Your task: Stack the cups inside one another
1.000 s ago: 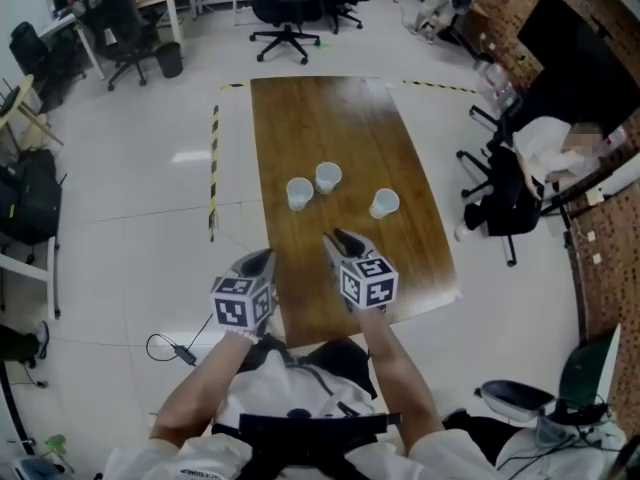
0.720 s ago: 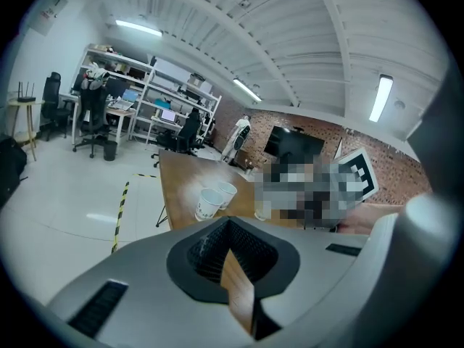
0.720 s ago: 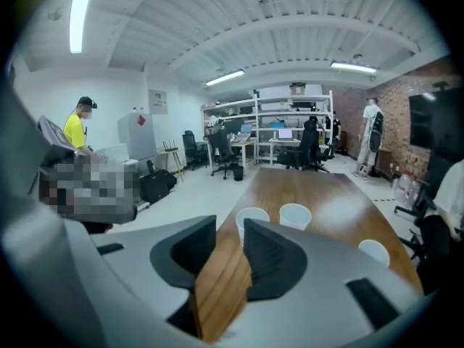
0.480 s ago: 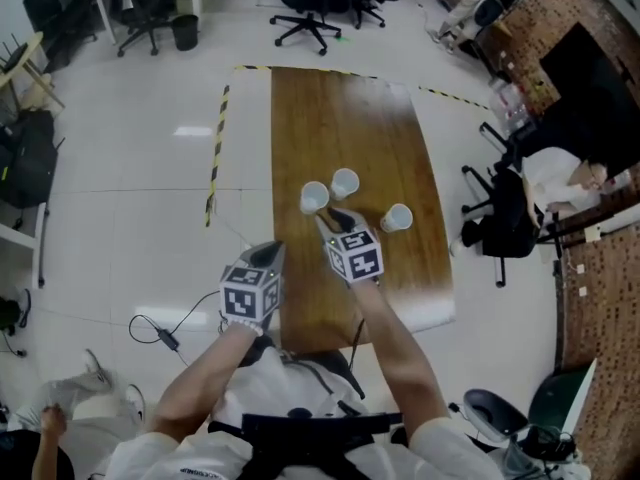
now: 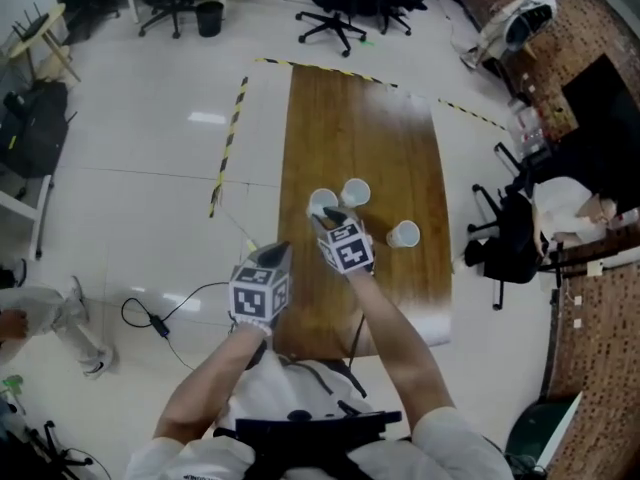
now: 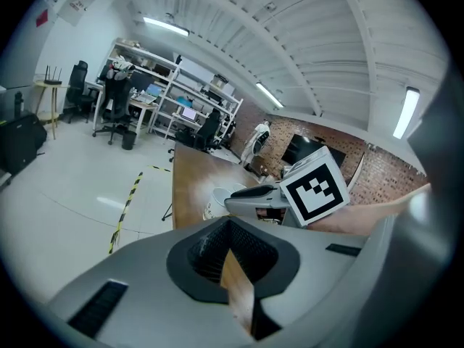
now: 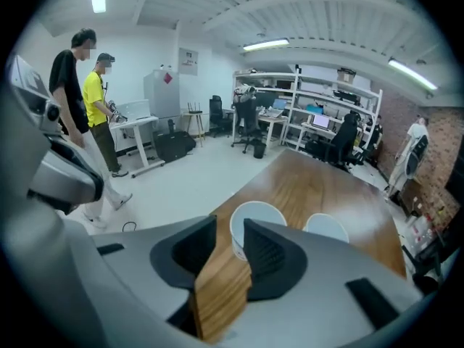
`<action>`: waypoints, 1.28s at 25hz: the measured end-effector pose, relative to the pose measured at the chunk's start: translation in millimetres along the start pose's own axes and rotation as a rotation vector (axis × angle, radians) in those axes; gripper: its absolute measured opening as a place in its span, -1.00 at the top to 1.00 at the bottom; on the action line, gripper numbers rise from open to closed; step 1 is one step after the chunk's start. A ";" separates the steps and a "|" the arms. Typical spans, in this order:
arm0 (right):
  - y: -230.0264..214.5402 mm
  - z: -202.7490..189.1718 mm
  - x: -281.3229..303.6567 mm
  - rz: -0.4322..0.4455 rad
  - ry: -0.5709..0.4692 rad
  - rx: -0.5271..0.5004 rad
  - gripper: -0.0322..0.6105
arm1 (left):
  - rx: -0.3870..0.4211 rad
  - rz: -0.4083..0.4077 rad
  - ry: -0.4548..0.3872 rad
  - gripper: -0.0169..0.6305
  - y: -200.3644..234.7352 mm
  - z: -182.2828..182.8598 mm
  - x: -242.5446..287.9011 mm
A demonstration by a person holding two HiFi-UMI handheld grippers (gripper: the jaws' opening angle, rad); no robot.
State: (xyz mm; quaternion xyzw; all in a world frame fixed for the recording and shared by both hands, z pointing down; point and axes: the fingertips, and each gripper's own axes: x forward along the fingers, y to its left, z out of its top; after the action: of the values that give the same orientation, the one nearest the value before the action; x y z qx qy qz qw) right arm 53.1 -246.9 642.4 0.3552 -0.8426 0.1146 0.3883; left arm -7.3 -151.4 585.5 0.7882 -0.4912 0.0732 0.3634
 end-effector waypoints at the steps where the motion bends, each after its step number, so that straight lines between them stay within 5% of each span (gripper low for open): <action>1: 0.0 -2.8 4.0 0.007 0.013 0.001 0.45 | -0.003 0.007 -0.001 0.95 1.6 0.7 0.5; 25: -1.4 -15.2 40.2 0.039 0.098 -0.034 0.77 | -0.038 0.050 0.007 0.95 22.2 3.6 6.1; 32: 1.2 0.1 28.1 0.034 0.040 -0.038 0.79 | -0.032 0.039 0.013 0.95 20.7 0.7 5.5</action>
State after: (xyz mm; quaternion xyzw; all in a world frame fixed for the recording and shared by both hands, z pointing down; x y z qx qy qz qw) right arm 39.6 -260.4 663.0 0.3311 -0.8425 0.1124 0.4098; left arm -21.8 -161.1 598.0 0.7722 -0.5050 0.0775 0.3778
